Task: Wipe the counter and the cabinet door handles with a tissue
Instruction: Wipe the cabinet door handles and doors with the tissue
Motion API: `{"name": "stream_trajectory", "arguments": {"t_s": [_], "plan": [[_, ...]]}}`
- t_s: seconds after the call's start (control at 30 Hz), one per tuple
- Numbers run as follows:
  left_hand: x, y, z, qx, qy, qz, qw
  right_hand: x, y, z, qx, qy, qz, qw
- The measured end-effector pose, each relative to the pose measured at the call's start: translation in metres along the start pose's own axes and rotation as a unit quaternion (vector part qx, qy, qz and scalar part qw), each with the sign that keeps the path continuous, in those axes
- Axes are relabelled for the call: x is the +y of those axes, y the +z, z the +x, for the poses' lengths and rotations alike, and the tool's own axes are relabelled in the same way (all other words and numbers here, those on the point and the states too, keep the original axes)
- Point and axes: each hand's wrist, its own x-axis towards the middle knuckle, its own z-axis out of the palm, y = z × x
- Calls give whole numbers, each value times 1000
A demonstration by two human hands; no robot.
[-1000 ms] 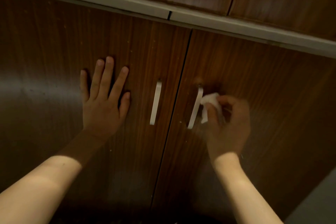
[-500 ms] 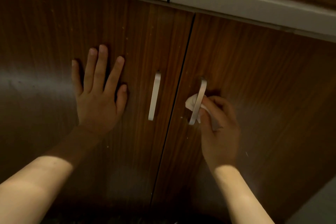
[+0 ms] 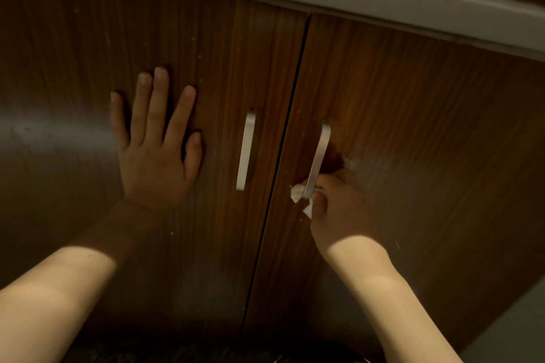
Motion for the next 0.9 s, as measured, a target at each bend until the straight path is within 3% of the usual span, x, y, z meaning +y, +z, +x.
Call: {"name": "stream_trajectory", "arguments": {"t_s": [0.17, 0.4, 0.57, 0.7, 0.73, 0.77, 0.8, 0.87, 0.9], "plan": [[-1, 0, 0, -1, 5, 11, 1000, -6, -10, 1, 5, 50, 21, 999], [0, 0, 0, -9, 5, 9, 1000, -5, -11, 6, -28, 128, 178, 975], [0, 1, 0, -6, 5, 14, 1000, -3, -14, 4, -24, 219, 392, 893], [-1, 1, 0, -4, 4, 14, 1000, -6, -19, -1, 14, 257, 601, 757], [-1, 2, 0, -1, 5, 13, 1000, -8, -22, -4, 39, 239, 620, 746], [0, 2, 0, 0, 5, 11, 1000, -10, -26, -4, 74, 207, 603, 767], [0, 2, 0, 2, 6, 10, 1000, -12, -30, -3, 119, 162, 548, 812], [0, 2, -1, 5, 8, 8, 1000, -19, -37, 4, 227, 37, 341, 911], [0, 2, -1, 5, 9, 8, 1000, -22, -39, 10, 260, -42, 224, 938]]}}
